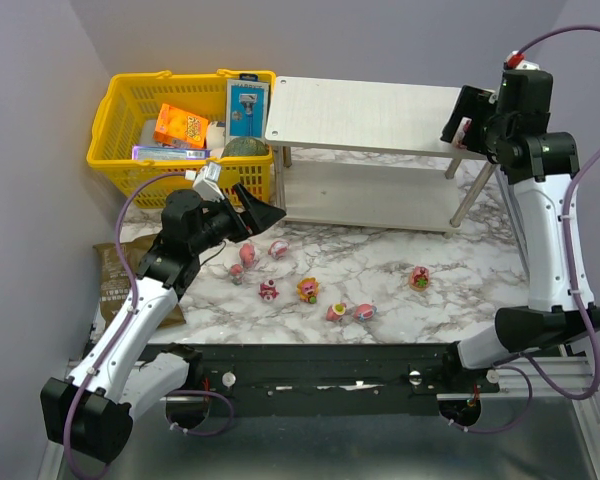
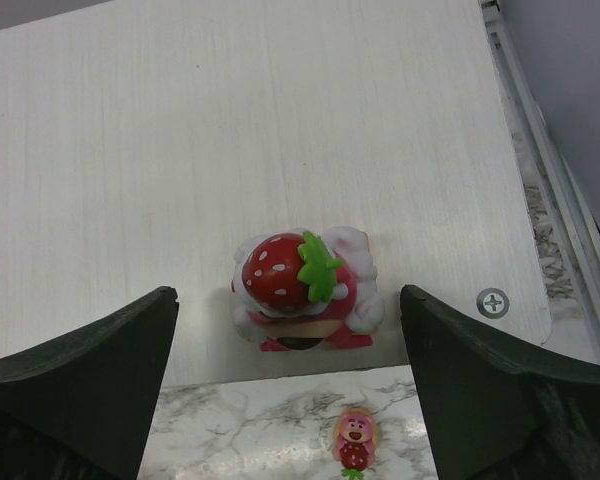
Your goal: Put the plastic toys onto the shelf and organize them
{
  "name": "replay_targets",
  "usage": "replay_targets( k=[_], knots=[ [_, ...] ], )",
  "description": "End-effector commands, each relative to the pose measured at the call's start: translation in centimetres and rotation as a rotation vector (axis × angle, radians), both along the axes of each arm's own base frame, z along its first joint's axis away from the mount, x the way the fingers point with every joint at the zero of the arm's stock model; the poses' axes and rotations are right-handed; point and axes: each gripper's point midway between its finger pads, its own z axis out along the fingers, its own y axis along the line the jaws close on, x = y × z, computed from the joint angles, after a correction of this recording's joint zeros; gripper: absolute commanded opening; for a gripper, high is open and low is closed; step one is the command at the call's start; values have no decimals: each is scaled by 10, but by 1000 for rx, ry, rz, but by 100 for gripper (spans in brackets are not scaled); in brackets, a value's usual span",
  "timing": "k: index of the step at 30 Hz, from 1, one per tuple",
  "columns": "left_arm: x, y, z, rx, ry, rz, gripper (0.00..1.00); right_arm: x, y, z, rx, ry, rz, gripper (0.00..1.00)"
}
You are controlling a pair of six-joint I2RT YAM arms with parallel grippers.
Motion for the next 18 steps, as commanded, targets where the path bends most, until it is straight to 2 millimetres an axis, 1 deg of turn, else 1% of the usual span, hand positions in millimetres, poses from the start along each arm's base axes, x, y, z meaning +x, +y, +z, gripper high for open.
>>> replay_targets(
  k=[1, 5, 7, 8, 9, 10, 11, 12, 14, 15, 16, 17, 18],
  knots=[
    [-2, 0, 12, 0, -28, -8, 99, -14, -4, 28, -39, -90, 31, 100],
    [-8, 3, 20, -15, -53, 5, 99, -27, -10, 37, -61, -108, 17, 100],
    [-13, 5, 29, -15, -97, 9, 99, -32, -8, 41, -55, -126, 31, 100],
    [-15, 4, 33, -18, -112, 4, 99, -33, -5, 38, -50, -123, 44, 100],
    [-18, 4, 37, -20, -130, -3, 99, -39, -2, 48, -41, -164, 62, 100],
    [-20, 3, 40, -22, -146, -22, 99, -41, 4, 49, -26, -177, 97, 100],
    [-22, 0, 47, -36, -182, -42, 99, -44, 8, 52, -17, -195, 120, 100],
    [-27, -4, 52, -50, -206, -79, 99, -48, 12, 55, -12, -221, 146, 100],
    [-28, -4, 56, -66, -226, -78, 99, -52, 28, 56, 8, -235, 240, 100],
    [-28, -2, 57, -64, -231, -68, 99, -53, 34, 52, 16, -231, 275, 99],
    [-28, -1, 56, -63, -232, -61, 99, -61, 48, 54, 41, -243, 359, 98],
    [-28, 0, 55, -61, -225, -54, 99, -64, 56, 51, 56, -244, 404, 98],
    [-29, 1, 55, -62, -222, -49, 99, -66, 63, 55, 64, -277, 448, 98]
  ],
)
